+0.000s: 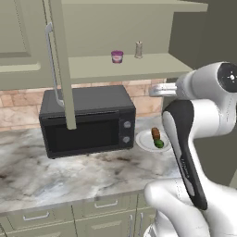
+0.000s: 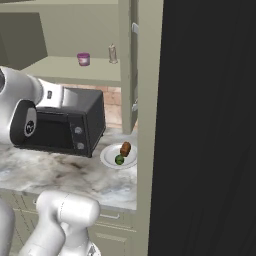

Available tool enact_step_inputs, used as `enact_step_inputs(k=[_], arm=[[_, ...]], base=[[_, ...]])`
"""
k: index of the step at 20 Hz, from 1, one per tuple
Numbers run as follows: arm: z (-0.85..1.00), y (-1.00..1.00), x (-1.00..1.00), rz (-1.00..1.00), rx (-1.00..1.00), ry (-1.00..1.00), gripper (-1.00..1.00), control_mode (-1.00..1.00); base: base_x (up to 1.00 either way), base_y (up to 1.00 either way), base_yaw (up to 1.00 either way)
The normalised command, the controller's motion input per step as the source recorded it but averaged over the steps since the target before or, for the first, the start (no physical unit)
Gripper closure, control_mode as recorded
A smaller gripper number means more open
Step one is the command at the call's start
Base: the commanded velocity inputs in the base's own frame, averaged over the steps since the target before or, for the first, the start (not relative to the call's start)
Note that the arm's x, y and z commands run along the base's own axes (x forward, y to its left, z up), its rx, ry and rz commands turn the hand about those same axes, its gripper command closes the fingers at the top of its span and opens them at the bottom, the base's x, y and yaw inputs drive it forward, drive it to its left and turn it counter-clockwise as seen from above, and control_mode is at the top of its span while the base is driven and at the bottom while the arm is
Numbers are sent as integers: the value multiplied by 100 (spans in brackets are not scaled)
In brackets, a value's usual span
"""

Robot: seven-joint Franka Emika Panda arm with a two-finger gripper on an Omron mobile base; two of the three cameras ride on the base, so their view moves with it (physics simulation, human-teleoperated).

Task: Pick the avocado and bread from the counter and place them on the plate. Then pick the jam from the cabinet and place it next to the plate. Lastly close the cabinet door.

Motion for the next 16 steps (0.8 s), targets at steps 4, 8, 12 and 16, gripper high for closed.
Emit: enact_step_inputs(k=[4, 8, 12, 16], arm=[[27, 35, 0, 4, -5, -9, -100, -100], [40, 29, 7, 2, -2, 0, -100, -100], [20, 21, 28, 1, -1, 0, -100, -100], [2, 12, 34, 2, 0, 0, -100, -100]], base=[[0, 0, 0], [0, 0, 0], [0, 0, 0], [0, 0, 0]])
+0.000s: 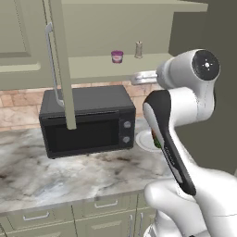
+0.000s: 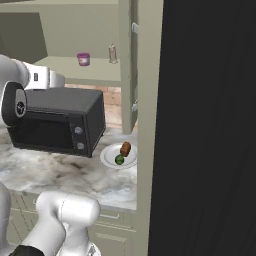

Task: Pick the avocado and bread from the counter and place them on the plate. Then pick the jam from the cabinet and place it next to the plate. Lastly close the cabinet door.

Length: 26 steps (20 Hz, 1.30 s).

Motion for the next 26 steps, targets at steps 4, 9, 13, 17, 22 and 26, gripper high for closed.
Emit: enact_step_inputs(k=[4, 9, 13, 17, 22, 26], arm=[[0, 0, 38, 1, 0, 0, -100, -100], [0, 0, 41, 0, 0, 3, -100, -100], [0, 0, 48, 0, 0, 5, -100, -100], [0, 2, 53, 0, 0, 1, -100, -100], [-1, 4, 49, 0, 0, 0, -100, -100], [-1, 4, 47, 0, 0, 0, -100, -100]], base=[[0, 0, 0], [0, 0, 0], [0, 0, 0], [0, 0, 0], [0, 0, 0], [0, 0, 0]])
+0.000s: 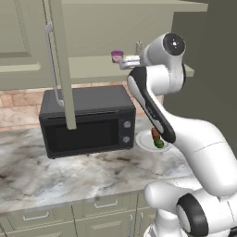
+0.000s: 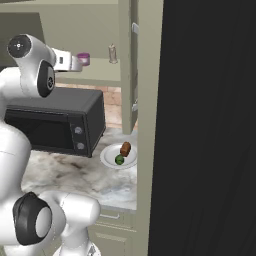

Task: Pick the avocado and bread from the counter and place them on the plate. Then pick the jam from the cabinet and place it next to the plate. Lastly close the cabinet door.

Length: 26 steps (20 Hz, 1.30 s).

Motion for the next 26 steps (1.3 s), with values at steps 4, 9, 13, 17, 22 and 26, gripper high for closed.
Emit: enact_step_inputs(k=[4, 9, 13, 17, 22, 26], arm=[[0, 8, 46, 0, 0, 3, -100, -100], [-5, 17, 43, 0, 0, 3, -100, -100], [-1, 8, 37, 0, 0, 4, -100, -100], [0, 0, 37, 0, 0, 3, -100, -100], [-9, 0, 38, 0, 0, 1, -100, -100], [-15, 0, 39, 0, 0, 0, -100, -100]], base=[[0, 0, 0], [0, 0, 0], [0, 0, 0], [0, 0, 0], [0, 0, 0], [0, 0, 0]])
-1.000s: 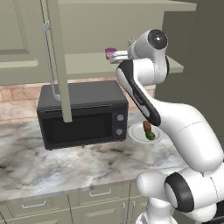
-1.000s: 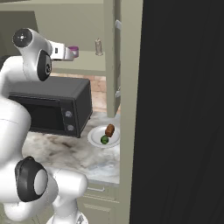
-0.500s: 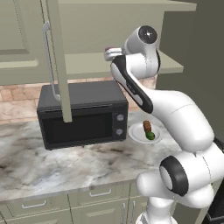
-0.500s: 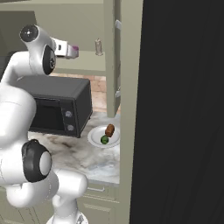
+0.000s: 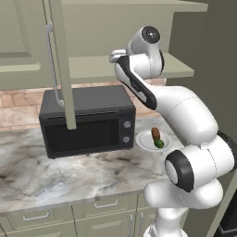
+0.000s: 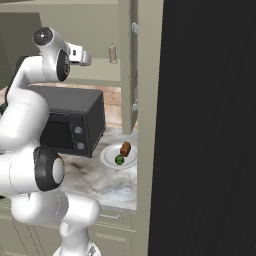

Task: Pick the avocado and bread from the counter and place them on the plate. Then pick the jam from the cabinet and place it next to the plate. Lastly close the cabinet door.

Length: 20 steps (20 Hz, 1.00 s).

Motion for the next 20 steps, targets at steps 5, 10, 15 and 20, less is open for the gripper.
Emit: enact_step_inputs(k=[5, 10, 15, 20], arm=[[-2, 0, 36, 0, 0, 3, -100, -100], [0, 0, 37, 0, 0, 6, -100, -100], [0, 3, 36, 0, 0, 3, -100, -100], [-3, 8, 31, 0, -1, 1, -100, -100]], base=[[0, 0, 0], [0, 0, 0], [0, 0, 0], [0, 0, 0]])
